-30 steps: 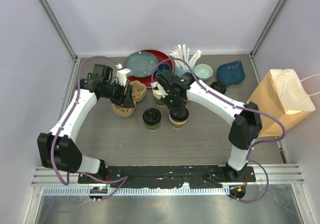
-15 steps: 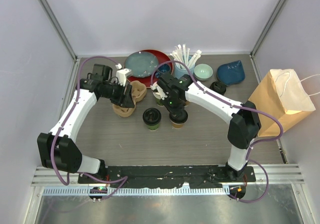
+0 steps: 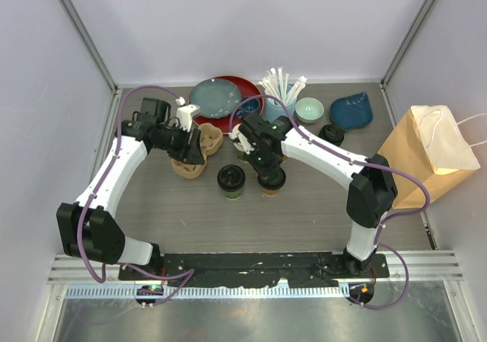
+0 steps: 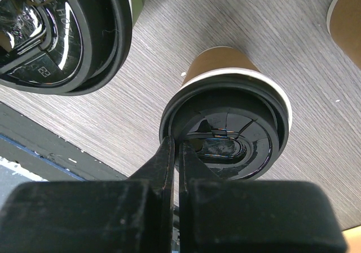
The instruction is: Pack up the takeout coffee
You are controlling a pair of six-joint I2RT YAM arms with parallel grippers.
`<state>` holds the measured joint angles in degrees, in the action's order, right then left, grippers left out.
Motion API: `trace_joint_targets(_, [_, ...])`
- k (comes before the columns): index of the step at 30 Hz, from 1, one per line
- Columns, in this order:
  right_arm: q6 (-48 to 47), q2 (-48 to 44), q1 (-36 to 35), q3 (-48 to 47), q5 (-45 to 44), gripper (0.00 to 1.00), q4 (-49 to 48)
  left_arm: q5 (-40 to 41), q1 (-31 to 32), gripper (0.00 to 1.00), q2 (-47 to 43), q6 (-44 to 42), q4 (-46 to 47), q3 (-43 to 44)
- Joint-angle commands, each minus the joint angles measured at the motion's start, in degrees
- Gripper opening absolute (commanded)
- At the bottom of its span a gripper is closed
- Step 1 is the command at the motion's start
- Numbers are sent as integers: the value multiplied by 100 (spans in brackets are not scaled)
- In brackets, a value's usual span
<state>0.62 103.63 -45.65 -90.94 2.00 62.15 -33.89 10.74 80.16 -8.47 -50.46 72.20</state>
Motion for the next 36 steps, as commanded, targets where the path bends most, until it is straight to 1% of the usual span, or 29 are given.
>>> trace_joint_targets(1, [8,-45,-32,102,81,1,-177,-109,-28,53,-132,-102,89,57])
trace_joint_targets(10, [-10,-142,-32,-214,-112,1,34,-118,-28,53,-124,-120,80,57])
trace_joint_targets(24, [-10,-203,-23,-346,-174,1,113,-109,-28,53,-141,-129,80,48])
trace_joint_targets(36, [-36,-151,-32,-161,-33,1,-54,-100,-28,53,-132,-164,62,48])
